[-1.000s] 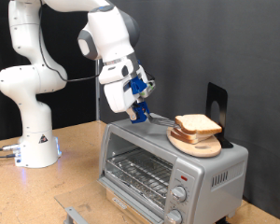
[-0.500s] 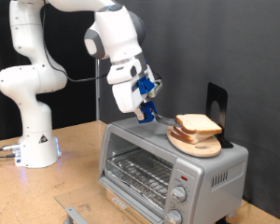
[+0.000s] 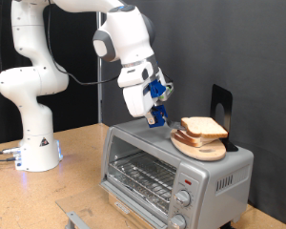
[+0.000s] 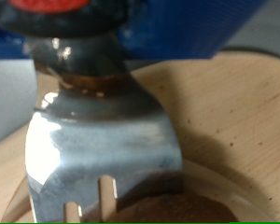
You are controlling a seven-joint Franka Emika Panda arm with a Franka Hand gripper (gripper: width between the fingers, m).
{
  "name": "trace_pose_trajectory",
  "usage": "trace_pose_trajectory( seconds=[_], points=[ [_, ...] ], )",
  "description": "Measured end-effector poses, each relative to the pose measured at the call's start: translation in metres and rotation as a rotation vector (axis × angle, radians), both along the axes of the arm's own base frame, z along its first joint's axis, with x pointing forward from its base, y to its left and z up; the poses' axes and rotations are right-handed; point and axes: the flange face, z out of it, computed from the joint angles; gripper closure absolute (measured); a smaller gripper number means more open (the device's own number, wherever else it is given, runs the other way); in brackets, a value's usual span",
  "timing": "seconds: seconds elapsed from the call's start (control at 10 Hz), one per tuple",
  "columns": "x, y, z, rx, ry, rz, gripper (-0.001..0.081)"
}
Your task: Make a piece of toast with the oven
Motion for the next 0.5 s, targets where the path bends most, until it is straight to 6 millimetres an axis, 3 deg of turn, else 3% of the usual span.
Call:
trace_pose_trajectory(
  seconds=[0.5],
  points=[
    [0.014,0.003,-0.004,-0.004,0.006,-0.006,0.0317]
  ],
)
